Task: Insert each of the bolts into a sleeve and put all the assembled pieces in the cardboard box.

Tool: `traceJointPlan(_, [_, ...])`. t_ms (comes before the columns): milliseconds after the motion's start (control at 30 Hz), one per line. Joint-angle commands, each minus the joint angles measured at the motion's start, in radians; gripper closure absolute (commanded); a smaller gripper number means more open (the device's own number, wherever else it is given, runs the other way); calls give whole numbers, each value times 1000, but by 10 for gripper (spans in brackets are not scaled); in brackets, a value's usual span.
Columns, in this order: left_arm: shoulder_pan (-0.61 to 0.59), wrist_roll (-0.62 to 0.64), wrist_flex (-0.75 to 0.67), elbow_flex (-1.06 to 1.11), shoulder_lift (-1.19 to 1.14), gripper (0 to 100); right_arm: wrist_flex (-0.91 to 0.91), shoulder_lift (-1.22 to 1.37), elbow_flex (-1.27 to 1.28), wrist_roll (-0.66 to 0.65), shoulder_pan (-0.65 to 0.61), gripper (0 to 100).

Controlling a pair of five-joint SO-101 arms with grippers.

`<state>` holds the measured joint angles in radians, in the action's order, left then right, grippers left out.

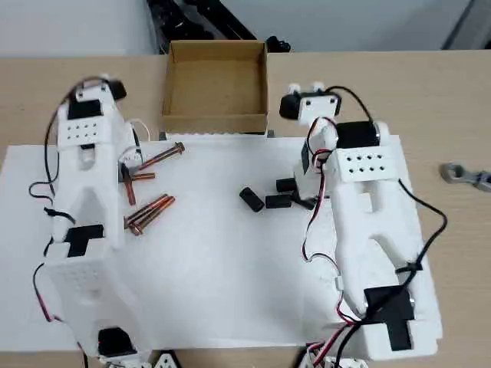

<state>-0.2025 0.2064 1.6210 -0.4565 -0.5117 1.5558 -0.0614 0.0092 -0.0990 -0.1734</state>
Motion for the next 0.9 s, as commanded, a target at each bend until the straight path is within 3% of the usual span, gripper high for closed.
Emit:
traceJointPlan(0, [34, -64, 121, -199, 21, 994, 35, -4, -117, 20, -50, 909])
traceJointPlan(167, [72, -98, 133, -248, 58, 994, 48, 31, -164, 48, -116, 908])
traceJointPlan(367, [84, -133, 130, -125, 229, 994, 45, 194, -181, 26, -127, 905])
traceJointPlan(633, [83, -138, 130, 19, 526, 994, 36, 351, -344, -37, -236, 902])
traceJointPlan(867, [77, -141, 130, 186, 787, 994, 39, 495, -422, -37, -274, 801])
